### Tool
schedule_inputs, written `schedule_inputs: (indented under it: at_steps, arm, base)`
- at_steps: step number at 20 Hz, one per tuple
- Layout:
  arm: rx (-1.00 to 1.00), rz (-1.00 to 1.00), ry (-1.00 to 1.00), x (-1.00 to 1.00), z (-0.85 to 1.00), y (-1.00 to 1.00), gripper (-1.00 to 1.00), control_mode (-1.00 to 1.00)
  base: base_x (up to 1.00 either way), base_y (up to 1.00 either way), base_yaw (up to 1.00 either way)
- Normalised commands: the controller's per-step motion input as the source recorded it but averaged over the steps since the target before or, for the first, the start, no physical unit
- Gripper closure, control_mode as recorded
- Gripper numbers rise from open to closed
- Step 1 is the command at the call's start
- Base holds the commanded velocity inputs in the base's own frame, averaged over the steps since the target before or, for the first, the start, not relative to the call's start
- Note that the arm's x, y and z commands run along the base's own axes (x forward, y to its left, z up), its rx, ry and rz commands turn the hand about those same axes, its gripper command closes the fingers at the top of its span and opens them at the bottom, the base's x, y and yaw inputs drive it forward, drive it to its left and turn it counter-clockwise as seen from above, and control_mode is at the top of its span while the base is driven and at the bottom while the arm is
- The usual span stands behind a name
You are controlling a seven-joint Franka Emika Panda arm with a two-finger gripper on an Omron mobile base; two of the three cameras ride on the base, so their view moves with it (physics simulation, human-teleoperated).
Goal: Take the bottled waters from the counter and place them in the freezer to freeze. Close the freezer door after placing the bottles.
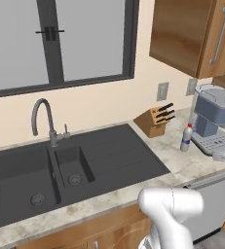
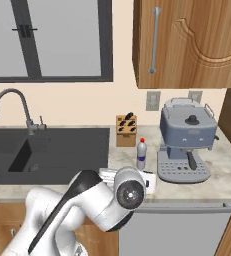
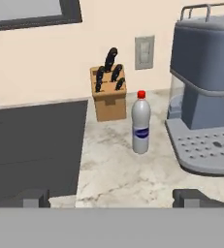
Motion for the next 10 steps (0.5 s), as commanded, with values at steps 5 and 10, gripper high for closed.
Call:
schedule_inputs:
  at_steps: [5, 10]
  arm:
    - [-0.01, 0.13, -0.41, 0.31, -0.34, -0.03, -1.00, -1.00]
    - [0.00, 0.00, -0.10, 0.25, -0.15, -0.01, -1.00, -1.00]
  base:
    - [0.00, 0.00, 0.00]
    - [0.00, 0.00, 0.00]
